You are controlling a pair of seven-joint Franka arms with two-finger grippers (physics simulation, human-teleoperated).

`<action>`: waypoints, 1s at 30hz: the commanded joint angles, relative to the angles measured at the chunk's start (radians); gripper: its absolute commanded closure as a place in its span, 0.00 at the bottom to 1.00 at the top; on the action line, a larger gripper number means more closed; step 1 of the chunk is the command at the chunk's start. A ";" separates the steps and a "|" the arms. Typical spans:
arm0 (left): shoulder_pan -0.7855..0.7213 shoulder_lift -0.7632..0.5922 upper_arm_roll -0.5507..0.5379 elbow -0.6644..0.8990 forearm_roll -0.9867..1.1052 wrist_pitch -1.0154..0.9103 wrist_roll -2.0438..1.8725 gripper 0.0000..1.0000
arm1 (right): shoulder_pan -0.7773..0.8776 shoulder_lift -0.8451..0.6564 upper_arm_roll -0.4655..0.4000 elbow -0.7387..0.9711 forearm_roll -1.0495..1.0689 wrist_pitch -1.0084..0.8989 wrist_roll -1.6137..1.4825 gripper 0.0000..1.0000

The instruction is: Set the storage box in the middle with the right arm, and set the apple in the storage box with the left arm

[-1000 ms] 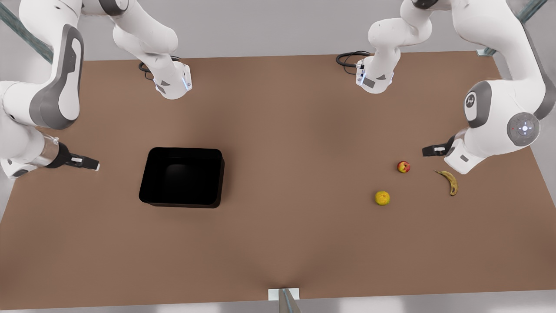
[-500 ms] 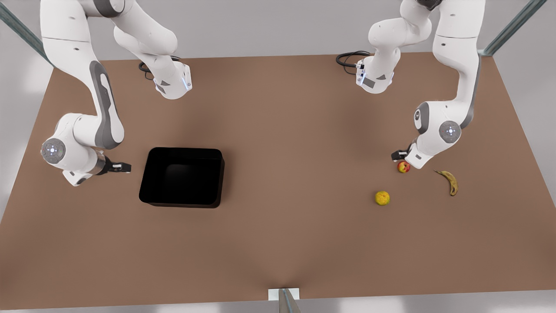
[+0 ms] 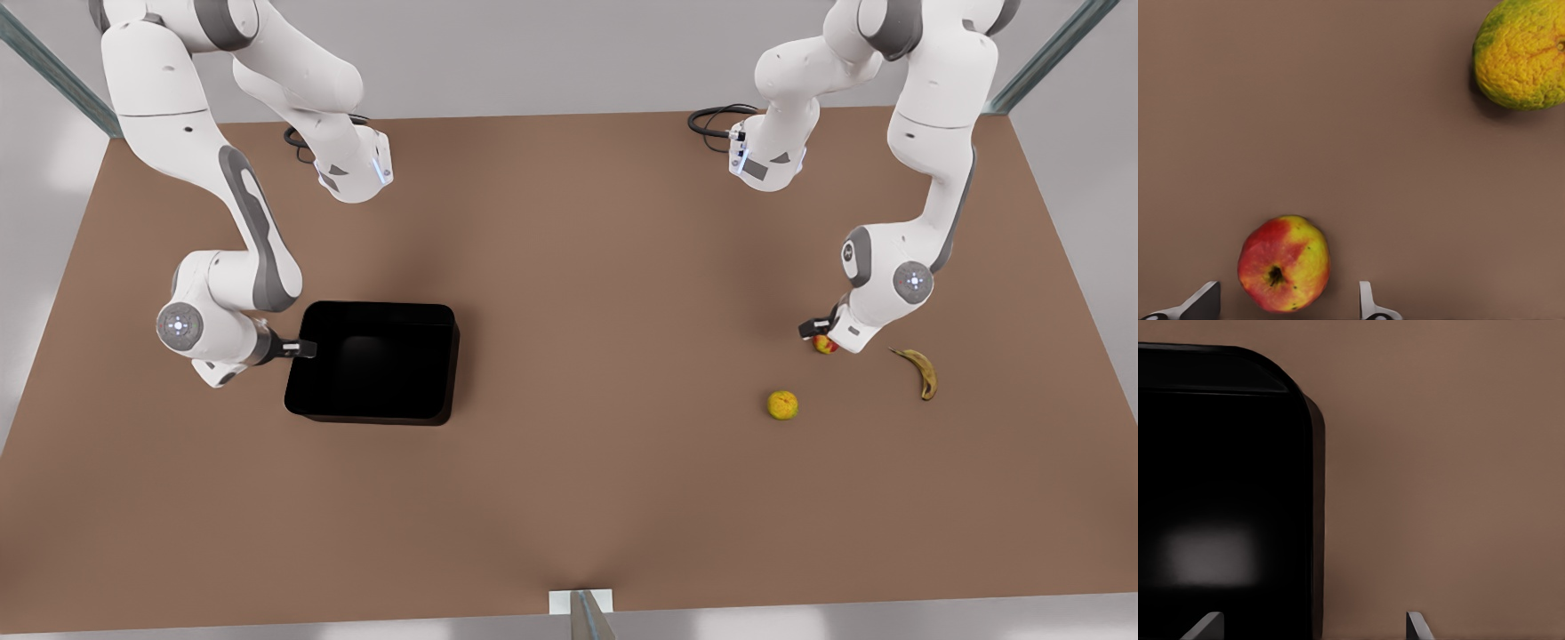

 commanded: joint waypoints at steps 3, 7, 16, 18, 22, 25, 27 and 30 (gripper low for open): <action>0.000 0.021 0.000 0.011 0.000 0.002 0.000 0.00 | 0.007 0.034 0.000 0.000 0.000 0.003 0.016 0.00; -0.002 0.042 0.000 0.037 0.000 0.002 -0.002 0.00 | 0.003 0.073 0.000 0.002 -0.008 0.021 0.014 0.00; -0.002 0.057 0.002 0.046 0.000 0.002 -0.002 0.00 | 0.003 0.082 0.000 0.003 -0.008 0.044 0.020 0.79; -0.002 0.060 0.002 0.046 -0.001 0.000 -0.002 0.00 | 0.004 0.080 0.000 0.003 -0.008 0.044 0.020 0.79; -0.002 0.060 0.002 0.046 -0.001 0.000 -0.002 0.00 | 0.007 0.084 0.000 0.008 -0.009 0.046 0.028 0.79; -0.002 0.062 0.002 0.046 -0.001 -0.002 -0.002 0.00 | 0.000 0.085 0.000 0.011 -0.028 0.046 0.027 0.79; -0.002 0.062 0.002 0.046 -0.001 -0.002 -0.002 0.00 | 0.003 0.087 0.000 0.013 -0.028 0.046 0.027 0.79; -0.002 0.060 0.002 0.046 0.000 -0.002 -0.002 0.00 | 0.001 0.059 0.003 0.031 -0.026 0.022 0.027 0.79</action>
